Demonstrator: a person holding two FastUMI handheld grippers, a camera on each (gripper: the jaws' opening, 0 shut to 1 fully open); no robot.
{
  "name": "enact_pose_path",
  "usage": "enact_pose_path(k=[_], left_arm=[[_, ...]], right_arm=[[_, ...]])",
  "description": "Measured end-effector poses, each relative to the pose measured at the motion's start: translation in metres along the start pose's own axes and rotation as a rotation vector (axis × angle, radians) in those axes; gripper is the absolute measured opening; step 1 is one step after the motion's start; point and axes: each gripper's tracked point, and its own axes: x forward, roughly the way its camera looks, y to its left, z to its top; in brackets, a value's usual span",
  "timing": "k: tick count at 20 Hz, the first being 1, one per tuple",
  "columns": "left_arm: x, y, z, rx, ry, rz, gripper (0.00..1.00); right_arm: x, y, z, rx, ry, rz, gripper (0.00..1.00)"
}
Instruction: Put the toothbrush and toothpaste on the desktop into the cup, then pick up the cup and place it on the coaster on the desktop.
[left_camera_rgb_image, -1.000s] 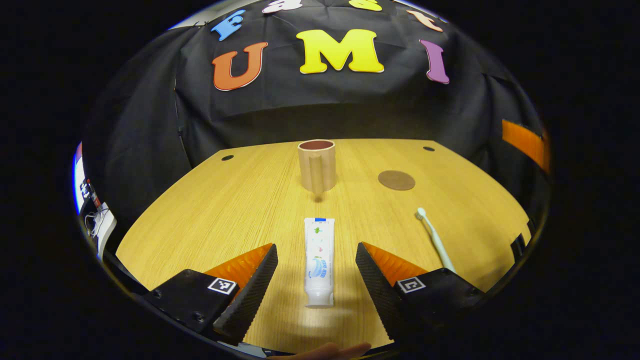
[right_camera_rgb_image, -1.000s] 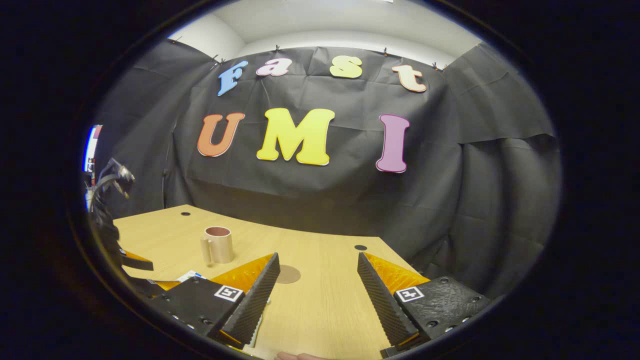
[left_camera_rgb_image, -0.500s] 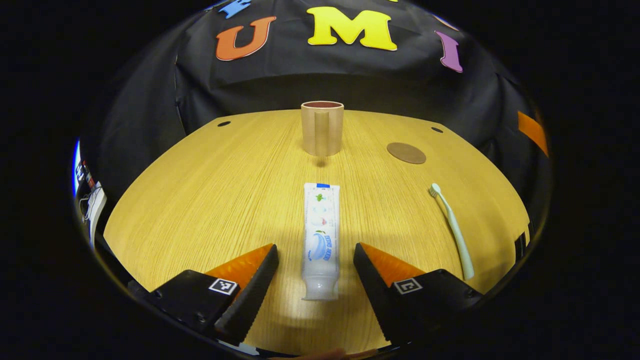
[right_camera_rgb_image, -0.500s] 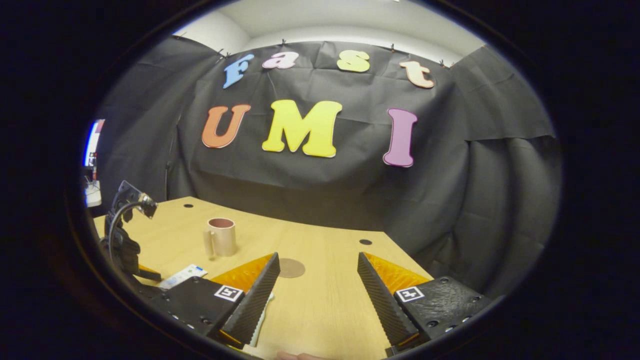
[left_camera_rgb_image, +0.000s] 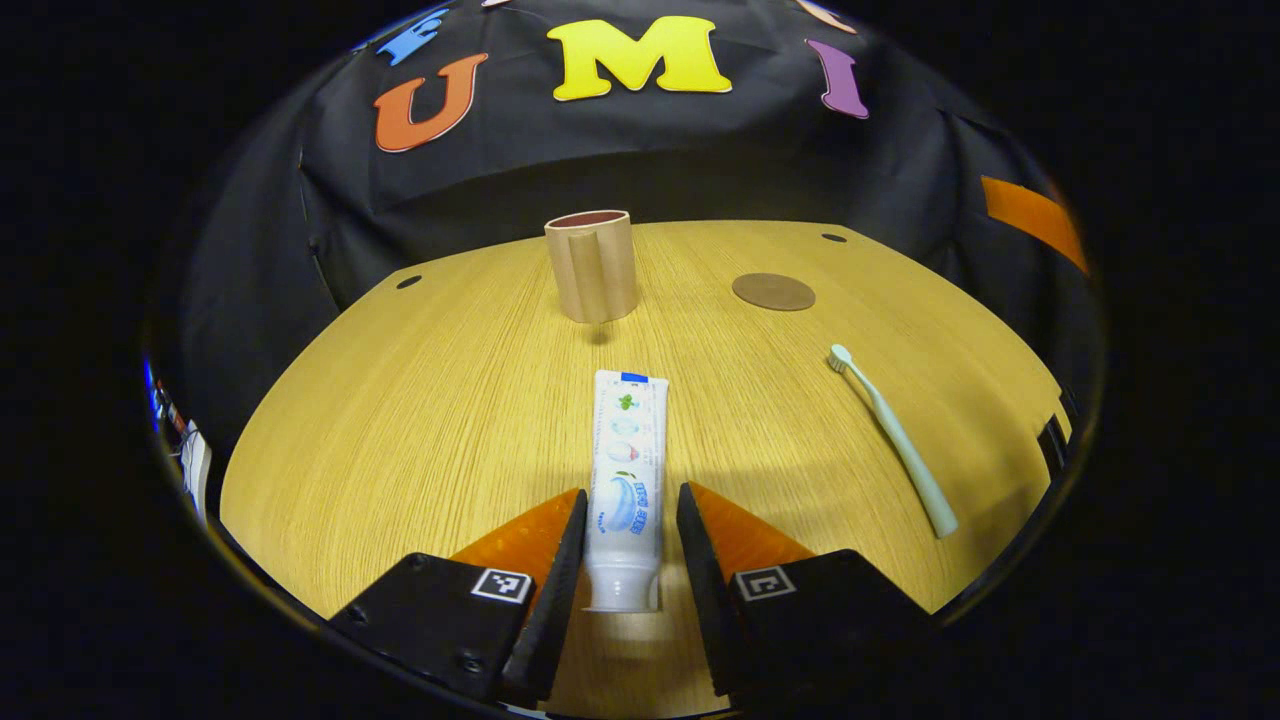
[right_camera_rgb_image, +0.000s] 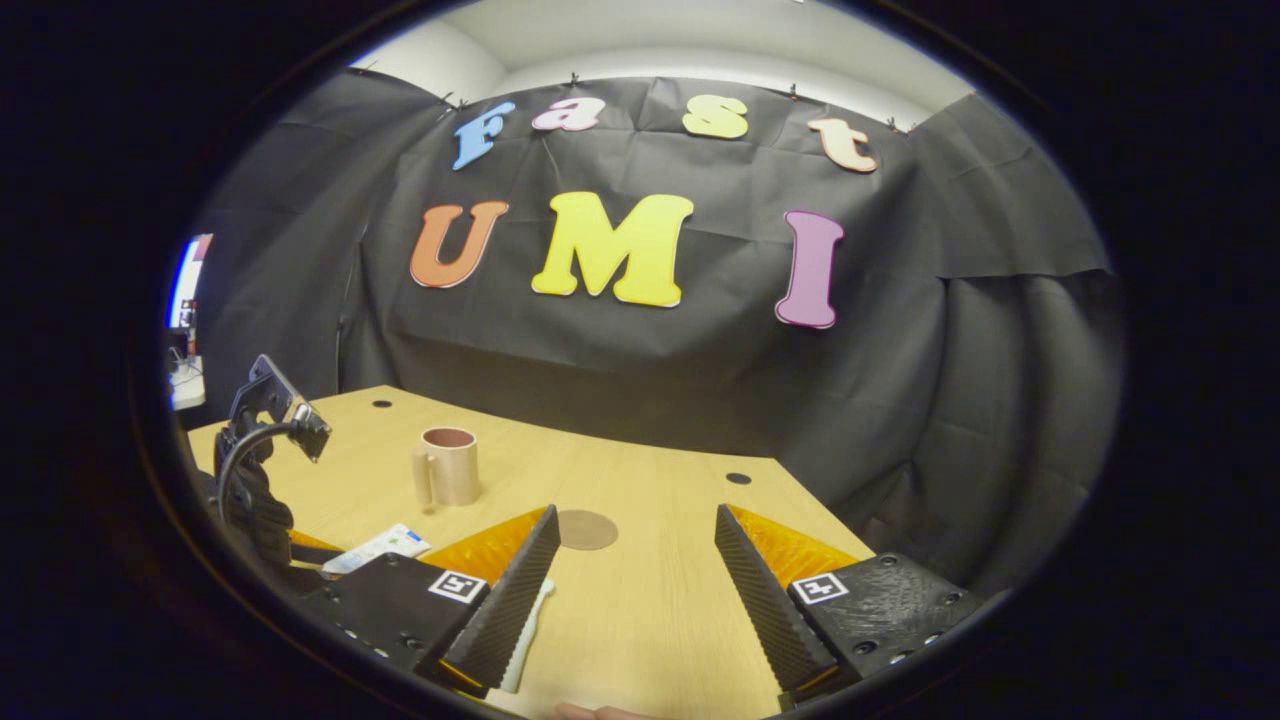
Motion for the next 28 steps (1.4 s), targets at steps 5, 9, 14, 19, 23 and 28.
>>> enact_pose_path(k=[5, 9, 14, 19, 23, 28], left_arm=[[-0.005, -0.001, 0.001, -0.031, 0.011, -0.03, 0.44], [-0.015, -0.008, 0.021, -0.079, -0.07, -0.055, 0.44], [-0.06, 0.003, 0.075, -0.084, -0.331, 0.023, 0.38], [-0.1, 0.01, 0.118, -0.092, -0.564, 0.077, 0.37], [-0.114, 0.013, 0.122, -0.11, -0.617, 0.076, 0.38], [-0.113, 0.02, 0.122, -0.162, -0.62, 0.067, 0.38]], right_arm=[[0.001, 0.005, -0.005, 0.005, 0.016, 0.011, 0.96], [0.007, 0.021, -0.02, 0.018, 0.062, 0.046, 0.95], [0.019, 0.042, -0.046, 0.03, 0.13, 0.105, 0.95], [0.039, 0.058, -0.097, 0.056, 0.3, 0.128, 0.92], [0.043, 0.078, -0.128, 0.056, 0.402, 0.159, 0.93], [0.047, 0.084, -0.153, 0.075, 0.477, 0.152, 0.72]])
